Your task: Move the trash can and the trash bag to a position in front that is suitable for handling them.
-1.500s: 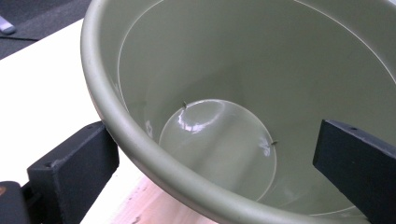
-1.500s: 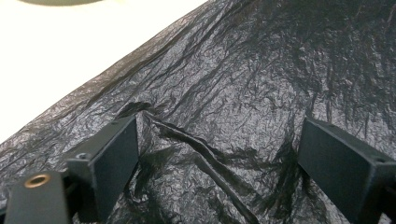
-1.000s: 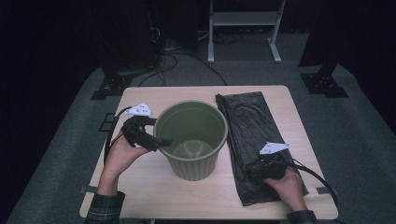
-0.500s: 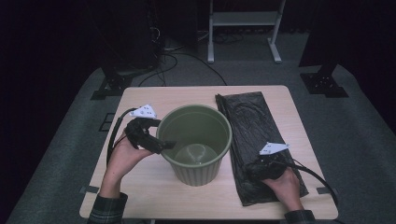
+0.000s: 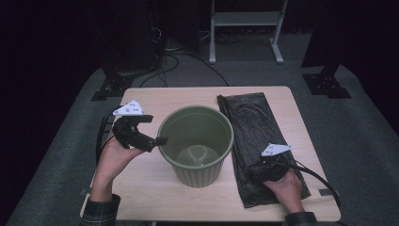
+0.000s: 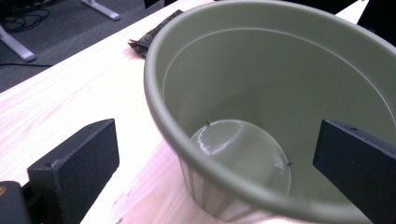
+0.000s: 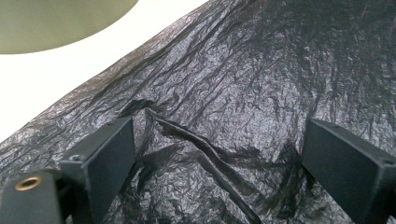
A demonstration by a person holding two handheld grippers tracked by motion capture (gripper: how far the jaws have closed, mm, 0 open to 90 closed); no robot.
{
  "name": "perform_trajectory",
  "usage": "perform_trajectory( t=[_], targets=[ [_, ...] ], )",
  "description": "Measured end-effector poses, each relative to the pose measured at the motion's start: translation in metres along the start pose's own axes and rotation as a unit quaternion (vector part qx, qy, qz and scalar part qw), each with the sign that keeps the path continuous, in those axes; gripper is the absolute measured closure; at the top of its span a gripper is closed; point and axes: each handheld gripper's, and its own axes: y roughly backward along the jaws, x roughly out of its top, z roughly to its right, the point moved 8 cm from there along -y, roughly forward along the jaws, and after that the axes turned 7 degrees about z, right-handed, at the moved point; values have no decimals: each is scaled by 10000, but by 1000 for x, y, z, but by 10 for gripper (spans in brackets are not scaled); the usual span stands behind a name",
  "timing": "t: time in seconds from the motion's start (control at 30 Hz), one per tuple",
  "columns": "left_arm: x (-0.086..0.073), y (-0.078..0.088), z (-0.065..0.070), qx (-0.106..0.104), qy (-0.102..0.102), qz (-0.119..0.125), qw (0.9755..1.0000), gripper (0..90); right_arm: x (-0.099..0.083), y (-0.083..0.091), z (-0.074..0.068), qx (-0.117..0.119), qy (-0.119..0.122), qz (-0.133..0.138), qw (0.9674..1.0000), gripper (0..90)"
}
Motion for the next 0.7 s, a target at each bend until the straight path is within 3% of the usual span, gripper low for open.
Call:
perform_trajectory(
  t=[0.3,0.7],
  targets=[
    [-28,25,15,314,-23,14,9995,0,0,0,0,1,1,1,10000,85],
    [-76,23,27,462,33,0,9989,0,0,0,0,-1,5,2,10000,85]
  ],
)
